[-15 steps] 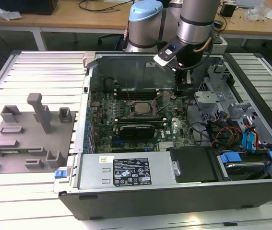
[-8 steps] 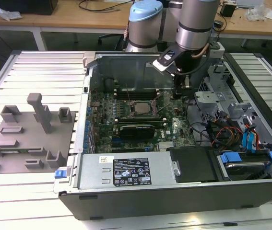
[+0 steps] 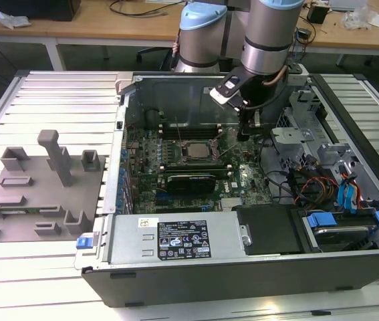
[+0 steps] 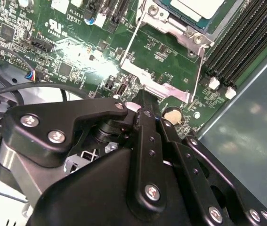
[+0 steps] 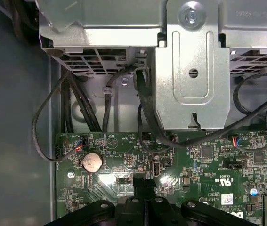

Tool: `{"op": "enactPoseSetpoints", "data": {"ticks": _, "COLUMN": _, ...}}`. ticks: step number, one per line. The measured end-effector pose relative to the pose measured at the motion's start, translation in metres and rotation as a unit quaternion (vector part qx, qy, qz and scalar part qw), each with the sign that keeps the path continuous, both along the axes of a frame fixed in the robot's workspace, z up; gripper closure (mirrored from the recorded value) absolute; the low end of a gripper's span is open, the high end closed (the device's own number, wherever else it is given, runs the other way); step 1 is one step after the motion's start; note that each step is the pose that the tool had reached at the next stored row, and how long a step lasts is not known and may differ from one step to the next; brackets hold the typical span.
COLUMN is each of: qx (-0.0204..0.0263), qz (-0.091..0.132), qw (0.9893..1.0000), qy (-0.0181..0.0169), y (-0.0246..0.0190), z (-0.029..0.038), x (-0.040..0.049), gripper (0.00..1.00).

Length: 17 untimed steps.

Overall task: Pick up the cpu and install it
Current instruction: 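Close the cpu cover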

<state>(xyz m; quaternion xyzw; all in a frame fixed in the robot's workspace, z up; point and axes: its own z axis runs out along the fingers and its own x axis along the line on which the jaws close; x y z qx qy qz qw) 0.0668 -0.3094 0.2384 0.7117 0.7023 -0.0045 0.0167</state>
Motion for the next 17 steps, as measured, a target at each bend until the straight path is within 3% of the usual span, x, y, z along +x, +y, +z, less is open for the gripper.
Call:
{"op": "enactPoseSetpoints", "data": {"ticks": 8, "qx": 0.0006, "qz": 0.000, "qw": 1.0000, "qy": -0.0004, "y": 0.0002, "z": 0.0000, "x": -0.0112, "gripper": 0.89}}
{"op": "enactPoseSetpoints", "data": {"ticks": 17, "qx": 0.0006, "qz": 0.000, "qw": 1.0000, "qy": -0.0057, "y": 0.0006, "z": 0.0000, "x": -0.0309, "gripper": 0.89}}
